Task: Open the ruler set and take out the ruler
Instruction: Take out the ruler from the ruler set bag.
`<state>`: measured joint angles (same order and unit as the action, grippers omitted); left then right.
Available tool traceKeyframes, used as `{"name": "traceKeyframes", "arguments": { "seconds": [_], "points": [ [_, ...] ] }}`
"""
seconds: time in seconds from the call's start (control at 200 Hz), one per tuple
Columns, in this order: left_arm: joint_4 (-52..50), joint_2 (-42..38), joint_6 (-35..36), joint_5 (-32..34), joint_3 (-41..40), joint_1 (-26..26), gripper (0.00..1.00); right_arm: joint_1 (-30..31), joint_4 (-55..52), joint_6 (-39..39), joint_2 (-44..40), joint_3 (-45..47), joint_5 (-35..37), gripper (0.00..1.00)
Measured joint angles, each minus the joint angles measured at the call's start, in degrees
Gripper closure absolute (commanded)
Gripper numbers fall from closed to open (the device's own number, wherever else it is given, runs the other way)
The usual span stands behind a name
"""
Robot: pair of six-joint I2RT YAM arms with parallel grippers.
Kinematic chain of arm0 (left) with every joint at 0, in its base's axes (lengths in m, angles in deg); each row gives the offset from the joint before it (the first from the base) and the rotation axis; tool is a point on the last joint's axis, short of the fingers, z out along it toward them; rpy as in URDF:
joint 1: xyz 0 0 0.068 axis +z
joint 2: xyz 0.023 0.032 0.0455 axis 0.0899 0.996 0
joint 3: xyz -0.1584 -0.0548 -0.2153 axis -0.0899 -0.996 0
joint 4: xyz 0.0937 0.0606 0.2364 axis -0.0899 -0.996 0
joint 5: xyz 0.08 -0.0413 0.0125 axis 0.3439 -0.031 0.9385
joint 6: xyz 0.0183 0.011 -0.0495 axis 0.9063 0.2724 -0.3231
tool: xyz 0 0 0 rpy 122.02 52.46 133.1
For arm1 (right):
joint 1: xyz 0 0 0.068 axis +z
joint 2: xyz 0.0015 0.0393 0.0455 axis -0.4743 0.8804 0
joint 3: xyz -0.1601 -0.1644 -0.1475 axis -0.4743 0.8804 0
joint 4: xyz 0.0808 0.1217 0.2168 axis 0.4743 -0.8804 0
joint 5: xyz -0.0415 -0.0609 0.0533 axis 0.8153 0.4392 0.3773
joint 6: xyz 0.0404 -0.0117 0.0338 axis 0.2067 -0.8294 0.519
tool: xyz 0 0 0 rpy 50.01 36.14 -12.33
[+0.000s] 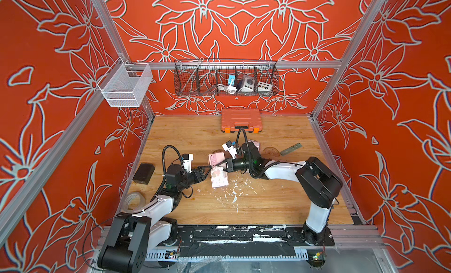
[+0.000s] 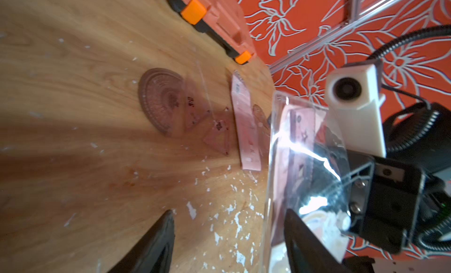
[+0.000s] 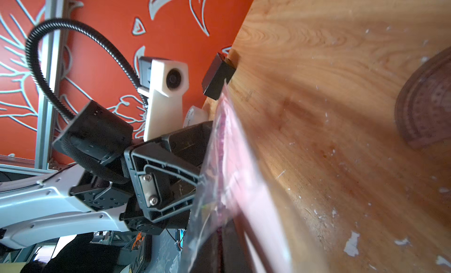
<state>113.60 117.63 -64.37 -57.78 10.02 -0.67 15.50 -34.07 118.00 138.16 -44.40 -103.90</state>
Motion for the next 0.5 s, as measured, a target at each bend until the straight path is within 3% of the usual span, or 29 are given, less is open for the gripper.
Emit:
{"name": "traceKeyframes", "arguments": {
  "seconds": [0.14,0.5],
  "points": [
    [4.59,-3.32,-0.57,-3.48,-0.87,0.0,0.41,-1.2,-0.44,-0.63,-3.41,0.31,0.13,1.0],
    [9.97,-10.67,0.83,-6.6,-2.47,-4.37,0.46,-2.45,-0.42,-0.55,-8.68,0.28,-1.57,1.0]
  ]
}}
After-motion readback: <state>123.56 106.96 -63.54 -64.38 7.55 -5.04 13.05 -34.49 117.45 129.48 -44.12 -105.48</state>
